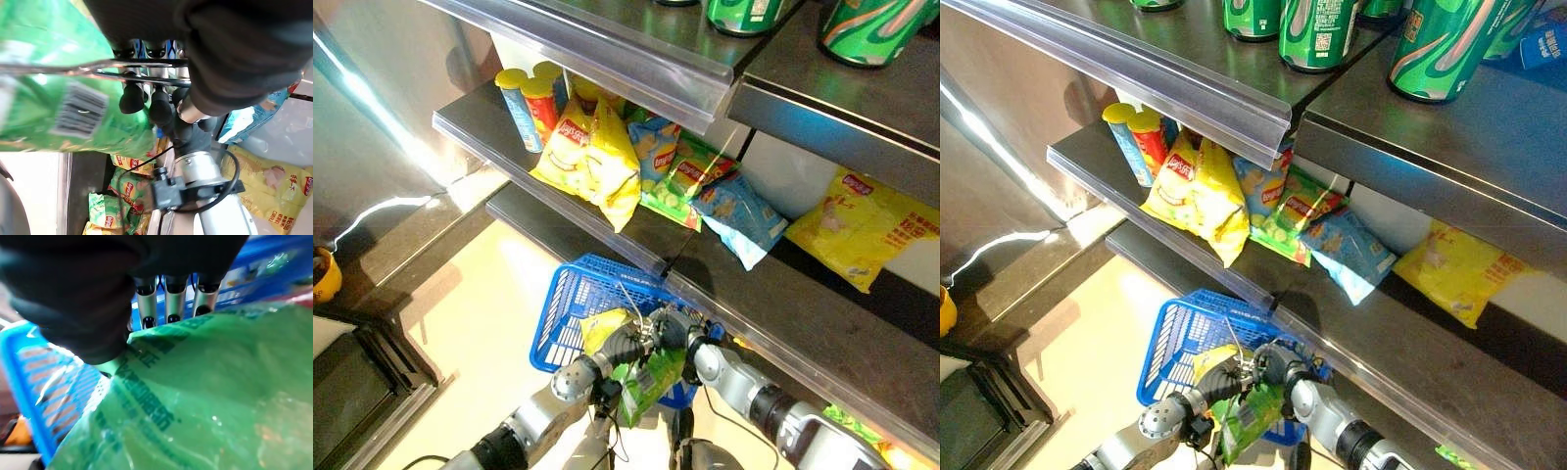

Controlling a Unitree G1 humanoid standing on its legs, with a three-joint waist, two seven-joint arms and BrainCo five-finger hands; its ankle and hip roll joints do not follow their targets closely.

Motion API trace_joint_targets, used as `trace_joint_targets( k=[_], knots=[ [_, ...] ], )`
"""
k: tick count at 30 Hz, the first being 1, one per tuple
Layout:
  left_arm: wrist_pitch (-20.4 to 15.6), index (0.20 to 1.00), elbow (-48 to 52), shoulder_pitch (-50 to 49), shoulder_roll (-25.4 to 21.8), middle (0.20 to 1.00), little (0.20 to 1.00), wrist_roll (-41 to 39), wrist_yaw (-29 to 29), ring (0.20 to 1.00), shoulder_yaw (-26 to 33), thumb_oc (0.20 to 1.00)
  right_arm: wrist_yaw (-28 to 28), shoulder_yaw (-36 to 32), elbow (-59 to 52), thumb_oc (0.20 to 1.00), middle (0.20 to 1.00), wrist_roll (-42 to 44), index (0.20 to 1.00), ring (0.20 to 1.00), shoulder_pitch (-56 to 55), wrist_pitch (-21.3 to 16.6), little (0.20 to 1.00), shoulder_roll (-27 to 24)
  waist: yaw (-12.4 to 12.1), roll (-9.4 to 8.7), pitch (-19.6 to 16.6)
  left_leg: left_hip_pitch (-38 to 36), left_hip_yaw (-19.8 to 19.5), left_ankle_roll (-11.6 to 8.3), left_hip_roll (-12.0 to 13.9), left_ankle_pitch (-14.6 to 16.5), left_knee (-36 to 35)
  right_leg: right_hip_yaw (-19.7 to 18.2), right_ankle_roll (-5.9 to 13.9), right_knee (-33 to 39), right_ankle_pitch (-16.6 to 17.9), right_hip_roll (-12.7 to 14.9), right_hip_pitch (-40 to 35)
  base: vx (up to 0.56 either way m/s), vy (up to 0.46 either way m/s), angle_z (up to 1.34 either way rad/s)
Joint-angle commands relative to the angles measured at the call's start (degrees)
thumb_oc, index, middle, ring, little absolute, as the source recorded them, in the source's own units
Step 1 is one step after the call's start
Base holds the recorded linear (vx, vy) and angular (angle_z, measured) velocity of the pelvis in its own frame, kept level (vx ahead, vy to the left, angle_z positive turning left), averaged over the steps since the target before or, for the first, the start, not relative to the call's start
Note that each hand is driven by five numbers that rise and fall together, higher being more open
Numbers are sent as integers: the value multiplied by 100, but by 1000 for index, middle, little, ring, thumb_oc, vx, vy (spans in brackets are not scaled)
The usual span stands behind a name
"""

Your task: Pick up the snacks into the basket

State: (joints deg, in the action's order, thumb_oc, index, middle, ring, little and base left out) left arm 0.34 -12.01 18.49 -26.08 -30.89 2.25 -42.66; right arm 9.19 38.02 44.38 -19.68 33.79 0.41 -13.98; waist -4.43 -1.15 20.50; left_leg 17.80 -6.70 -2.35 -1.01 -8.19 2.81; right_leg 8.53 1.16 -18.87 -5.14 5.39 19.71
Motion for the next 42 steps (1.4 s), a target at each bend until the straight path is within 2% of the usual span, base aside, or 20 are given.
trace_joint_targets(
  k=[1,2,17,20,28,35,37,39,42],
  knots=[
    [-530,200,1629,129,258,200,200,-130,431,200,-339,200,385,-414,-56,576,576,91,576,576,479,-97,576,217,-90,-109,-306,278,21,25,-115,698,525,-309,815,1067,629,586,-334,0,0,0],
    [-528,200,1636,122,264,200,200,-124,431,200,-332,200,406,-434,21,1000,1000,130,1000,1000,462,-88,1000,241,-93,-106,-307,285,26,30,-119,697,526,-309,818,1069,633,589,-332,0,0,0],
    [-505,200,1481,130,385,200,200,-134,271,200,-395,200,413,-443,-360,1000,1000,699,1000,1000,260,-190,1000,408,-40,-124,-281,338,58,14,-102,684,574,-319,807,1081,632,576,-285,0,0,0],
    [-500,200,1407,119,434,200,200,-129,275,200,-417,200,280,-439,-558,1000,1000,1083,1000,1000,103,-334,1000,429,-25,-158,-297,317,50,4,-83,688,569,-310,804,1081,616,569,-303,0,0,0],
    [-520,200,1333,75,407,200,200,-96,270,200,-297,200,115,-557,-1154,1000,1000,1519,1000,1000,-313,-530,1000,199,59,-241,-369,266,64,0,-48,719,598,-327,810,1043,581,551,-346,0,0,0],
    [-713,200,1177,-291,180,200,200,153,223,200,508,200,-468,-1106,-2132,1000,1000,2274,1000,1000,-1460,-885,1000,-486,204,-358,-599,59,100,-24,16,797,618,-341,832,1108,529,537,-571,40,-2,-1],
    [-733,200,1107,-431,155,200,200,160,181,200,697,200,-551,-1209,-2269,1000,1000,2358,1000,1000,-1696,-910,1000,-591,227,-367,-651,-25,116,-33,34,810,596,-348,836,1147,527,531,-640,72,-5,-3],
    [-781,200,862,-776,98,200,200,277,177,200,1230,200,-865,-1465,-2562,1000,1000,2468,1000,1000,-2280,-975,1000,-857,283,-396,-764,-205,147,-59,75,836,542,-346,841,1242,529,521,-807,75,-13,-6],
    [-809,200,722,-997,72,200,200,404,209,200,1516,200,-1064,-1646,-2655,1000,1000,2517,1000,1000,-2637,-994,1000,-978,303,-394,-848,-335,161,-81,98,837,471,-337,844,1326,531,520,-936,71,-13,-11]
  ],
)
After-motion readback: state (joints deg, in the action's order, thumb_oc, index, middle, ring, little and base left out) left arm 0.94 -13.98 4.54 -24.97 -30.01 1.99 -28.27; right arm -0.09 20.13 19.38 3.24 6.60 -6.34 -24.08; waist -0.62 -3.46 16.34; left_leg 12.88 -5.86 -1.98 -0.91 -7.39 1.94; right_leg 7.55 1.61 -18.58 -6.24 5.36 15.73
